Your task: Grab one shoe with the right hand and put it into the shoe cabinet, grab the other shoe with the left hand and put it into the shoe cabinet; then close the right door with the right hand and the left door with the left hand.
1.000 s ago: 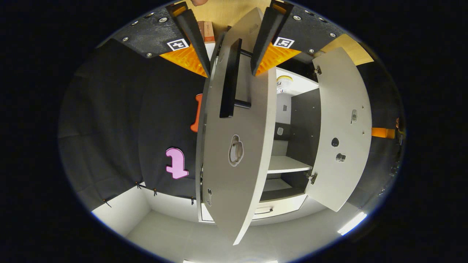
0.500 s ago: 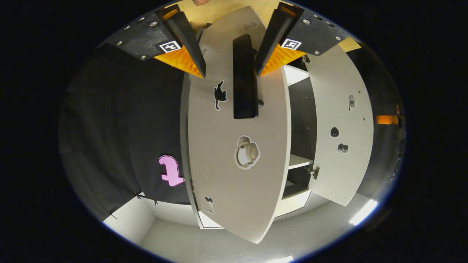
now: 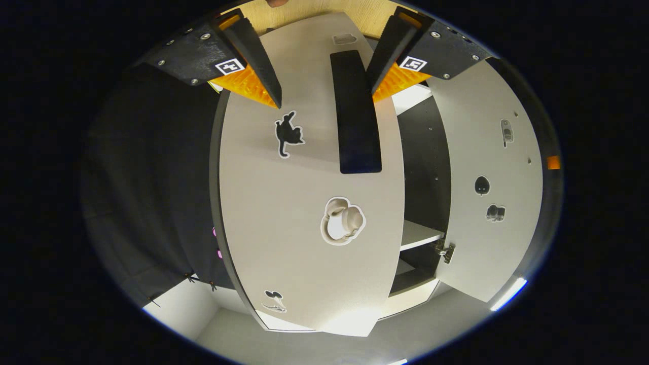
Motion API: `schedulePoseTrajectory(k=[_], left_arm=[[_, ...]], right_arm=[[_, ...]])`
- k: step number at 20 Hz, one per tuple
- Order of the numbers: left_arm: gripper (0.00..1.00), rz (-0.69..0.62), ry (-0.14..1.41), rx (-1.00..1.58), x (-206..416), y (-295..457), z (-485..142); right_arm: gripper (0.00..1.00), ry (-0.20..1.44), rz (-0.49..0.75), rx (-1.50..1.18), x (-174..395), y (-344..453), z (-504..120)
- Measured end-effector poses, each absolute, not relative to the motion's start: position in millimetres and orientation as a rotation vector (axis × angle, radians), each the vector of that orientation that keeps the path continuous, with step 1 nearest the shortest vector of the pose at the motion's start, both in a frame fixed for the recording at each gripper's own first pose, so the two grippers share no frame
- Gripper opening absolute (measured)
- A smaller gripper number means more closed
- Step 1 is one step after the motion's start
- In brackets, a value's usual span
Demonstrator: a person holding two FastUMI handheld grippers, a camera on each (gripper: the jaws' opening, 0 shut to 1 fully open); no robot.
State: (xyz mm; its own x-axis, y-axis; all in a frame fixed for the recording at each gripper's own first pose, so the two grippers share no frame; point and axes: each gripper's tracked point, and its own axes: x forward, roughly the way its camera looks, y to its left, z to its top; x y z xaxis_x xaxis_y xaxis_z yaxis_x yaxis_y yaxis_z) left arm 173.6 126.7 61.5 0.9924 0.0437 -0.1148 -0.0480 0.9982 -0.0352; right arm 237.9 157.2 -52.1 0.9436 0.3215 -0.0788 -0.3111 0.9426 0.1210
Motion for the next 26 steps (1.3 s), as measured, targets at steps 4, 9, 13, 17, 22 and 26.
schedulePoseTrajectory(k=[4,9,13,17,22,26], left_arm=[[0.96,0.009,0.116,-0.015,178.8,130.8,50.9],[0.96,-0.102,0.137,0.003,188.8,108.3,26.5],[0.96,-0.206,0.152,-0.008,193.3,88.4,18.9],[0.96,-0.299,0.154,-0.013,195.4,72.5,14.2],[0.96,-0.371,0.18,-0.031,201.5,57.5,3.9],[0.96,-0.396,0.194,-0.011,204.8,49.3,-0.7]], right_arm=[[0.92,0.112,0.297,0.14,242.0,161.5,-54.9],[0.95,0.106,0.249,0.116,256.2,177.2,-52.6],[0.95,0.106,0.223,0.106,266.0,188.6,-51.1],[0.95,0.099,0.193,0.096,269.6,194.6,-52.1],[0.95,0.098,0.172,0.098,273.9,196.4,-51.8],[0.95,0.128,0.141,0.097,267.4,193.7,-55.2]])
